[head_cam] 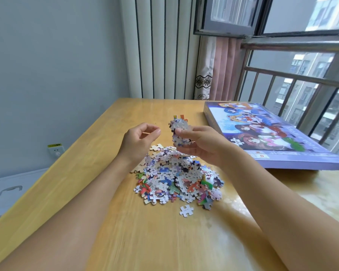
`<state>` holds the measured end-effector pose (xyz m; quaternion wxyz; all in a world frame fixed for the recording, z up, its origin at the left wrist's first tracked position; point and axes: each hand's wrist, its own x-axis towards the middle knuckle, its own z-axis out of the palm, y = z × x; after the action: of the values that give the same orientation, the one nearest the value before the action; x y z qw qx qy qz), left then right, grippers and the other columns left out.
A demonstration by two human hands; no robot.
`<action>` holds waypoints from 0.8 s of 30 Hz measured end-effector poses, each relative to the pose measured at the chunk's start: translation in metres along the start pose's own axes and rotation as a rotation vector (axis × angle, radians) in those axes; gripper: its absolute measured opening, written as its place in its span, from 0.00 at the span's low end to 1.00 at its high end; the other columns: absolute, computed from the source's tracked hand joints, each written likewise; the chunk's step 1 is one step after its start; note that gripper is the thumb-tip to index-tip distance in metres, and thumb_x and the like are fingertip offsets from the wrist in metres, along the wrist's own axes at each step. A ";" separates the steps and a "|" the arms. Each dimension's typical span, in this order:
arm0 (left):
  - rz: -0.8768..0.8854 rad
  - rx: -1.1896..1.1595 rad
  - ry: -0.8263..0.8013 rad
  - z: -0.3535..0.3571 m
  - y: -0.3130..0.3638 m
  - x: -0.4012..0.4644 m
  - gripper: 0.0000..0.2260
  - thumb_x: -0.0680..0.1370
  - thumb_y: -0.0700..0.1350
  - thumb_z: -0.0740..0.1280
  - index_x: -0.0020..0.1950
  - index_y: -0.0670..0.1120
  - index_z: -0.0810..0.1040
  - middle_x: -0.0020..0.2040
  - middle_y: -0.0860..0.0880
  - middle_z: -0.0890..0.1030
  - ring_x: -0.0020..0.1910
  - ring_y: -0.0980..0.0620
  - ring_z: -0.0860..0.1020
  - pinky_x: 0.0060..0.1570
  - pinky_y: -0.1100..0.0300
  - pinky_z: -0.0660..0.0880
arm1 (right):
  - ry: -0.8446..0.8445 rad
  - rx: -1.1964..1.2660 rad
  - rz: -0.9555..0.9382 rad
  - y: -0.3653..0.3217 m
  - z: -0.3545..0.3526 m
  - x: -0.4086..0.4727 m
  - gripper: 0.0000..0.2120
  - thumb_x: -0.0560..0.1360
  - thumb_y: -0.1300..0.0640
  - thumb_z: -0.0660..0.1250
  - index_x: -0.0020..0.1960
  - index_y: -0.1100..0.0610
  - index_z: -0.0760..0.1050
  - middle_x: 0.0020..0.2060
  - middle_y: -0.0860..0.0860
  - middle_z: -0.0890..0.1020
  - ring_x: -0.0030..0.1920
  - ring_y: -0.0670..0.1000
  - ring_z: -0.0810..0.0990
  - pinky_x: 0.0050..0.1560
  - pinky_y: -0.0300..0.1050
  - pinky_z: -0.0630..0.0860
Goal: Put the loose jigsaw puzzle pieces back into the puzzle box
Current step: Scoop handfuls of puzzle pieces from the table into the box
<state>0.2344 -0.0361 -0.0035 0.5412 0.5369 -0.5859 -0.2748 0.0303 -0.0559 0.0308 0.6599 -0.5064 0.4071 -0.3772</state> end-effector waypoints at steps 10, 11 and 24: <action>-0.046 -0.225 -0.125 0.032 0.018 -0.017 0.09 0.76 0.42 0.73 0.56 0.48 0.81 0.48 0.50 0.85 0.43 0.53 0.85 0.43 0.61 0.81 | -0.110 0.196 0.078 0.015 -0.005 -0.008 0.16 0.76 0.58 0.72 0.59 0.68 0.79 0.62 0.62 0.80 0.60 0.63 0.82 0.52 0.45 0.84; -0.050 -0.222 -0.116 0.033 0.016 -0.017 0.09 0.76 0.41 0.73 0.56 0.47 0.82 0.48 0.49 0.85 0.44 0.52 0.85 0.44 0.60 0.81 | -0.105 0.202 0.071 0.015 -0.004 -0.009 0.17 0.77 0.58 0.71 0.60 0.70 0.79 0.62 0.63 0.80 0.57 0.62 0.83 0.51 0.45 0.84; 0.004 -0.194 0.004 0.053 0.034 -0.018 0.07 0.83 0.47 0.64 0.56 0.50 0.82 0.47 0.49 0.83 0.43 0.47 0.83 0.40 0.56 0.81 | 0.019 0.306 0.031 -0.007 -0.012 -0.042 0.12 0.79 0.62 0.70 0.56 0.71 0.79 0.46 0.61 0.83 0.44 0.57 0.85 0.48 0.47 0.85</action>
<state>0.1709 -0.0238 0.0070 0.5924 0.4816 -0.5564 -0.3280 0.0023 -0.0234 0.0418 0.7312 -0.3901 0.3591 -0.4293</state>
